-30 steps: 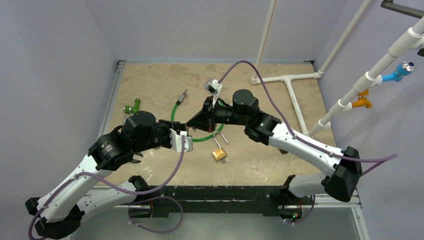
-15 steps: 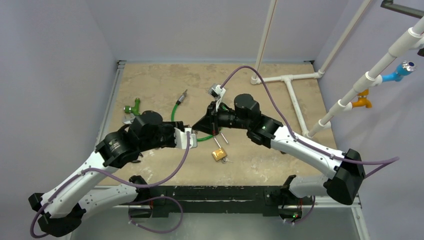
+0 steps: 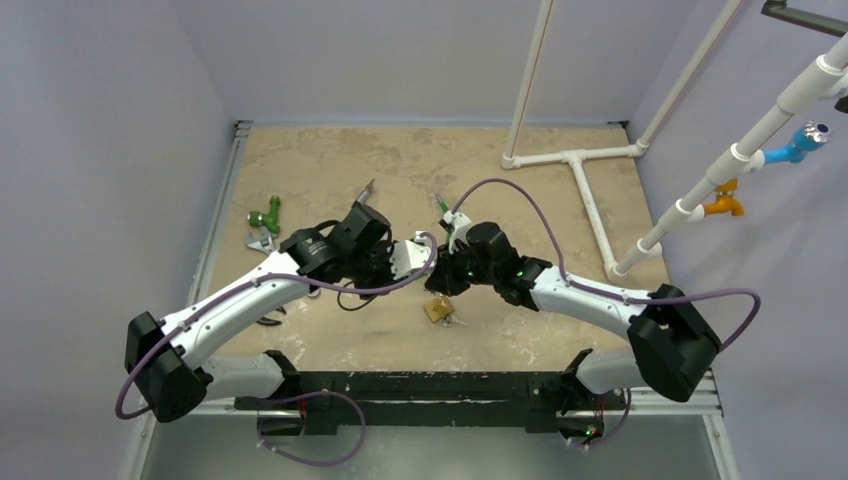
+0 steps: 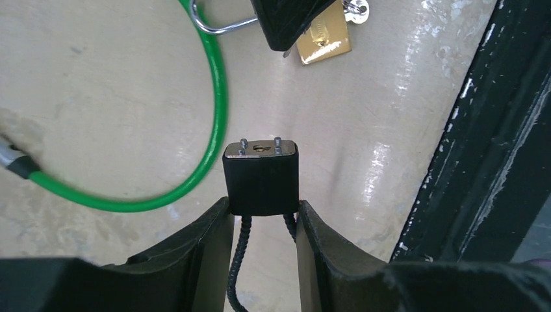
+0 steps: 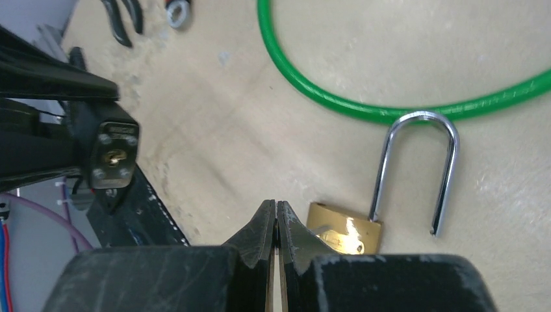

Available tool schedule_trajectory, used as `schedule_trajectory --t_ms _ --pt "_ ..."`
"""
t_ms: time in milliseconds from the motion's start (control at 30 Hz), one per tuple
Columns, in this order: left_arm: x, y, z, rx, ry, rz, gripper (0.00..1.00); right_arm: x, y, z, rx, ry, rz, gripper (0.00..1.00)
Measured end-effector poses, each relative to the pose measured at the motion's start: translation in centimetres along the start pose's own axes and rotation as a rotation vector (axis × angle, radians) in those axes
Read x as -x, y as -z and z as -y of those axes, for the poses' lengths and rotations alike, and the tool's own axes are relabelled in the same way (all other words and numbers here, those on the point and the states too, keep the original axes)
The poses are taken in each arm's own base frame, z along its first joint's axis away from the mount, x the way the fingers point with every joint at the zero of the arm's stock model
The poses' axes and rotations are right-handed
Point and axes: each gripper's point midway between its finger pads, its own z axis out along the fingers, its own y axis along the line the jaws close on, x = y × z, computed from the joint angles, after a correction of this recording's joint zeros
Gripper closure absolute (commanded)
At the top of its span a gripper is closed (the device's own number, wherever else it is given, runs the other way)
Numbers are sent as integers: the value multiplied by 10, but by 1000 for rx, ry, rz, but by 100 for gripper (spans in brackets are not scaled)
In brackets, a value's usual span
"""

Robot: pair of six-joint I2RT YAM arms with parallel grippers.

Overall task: Unlock with the key
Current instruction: Place the lock at the center of the board.

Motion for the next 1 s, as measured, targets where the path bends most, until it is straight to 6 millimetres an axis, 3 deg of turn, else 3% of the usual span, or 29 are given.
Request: schedule_trajectory --t_ms 200,300,433,533,633,733,800,867,1000 --pt "-6 -16 17 -99 77 -44 39 -38 -20 22 -39 -72 -83 92" --pt "-5 -19 23 -134 101 -42 2 -43 -25 21 -25 -92 -91 75" --pt "-3 -15 29 -167 118 -41 0 -46 -31 10 8 -81 -109 67" --pt "7 0 25 -174 133 -33 0 -43 -31 1 29 -65 -114 63" --pt "22 22 1 -136 191 14 0 -33 -27 -8 44 -39 -108 54" --pt "30 48 -30 -70 256 63 0 -14 -20 -18 56 -5 -78 36" --pt "28 60 -42 -35 283 80 0 -4 -12 -22 54 10 -56 27" --pt "19 69 -45 -13 303 67 0 6 -3 -23 33 22 -30 4" --pt "-4 81 -43 11 337 -7 0 18 15 -17 -38 24 14 1"
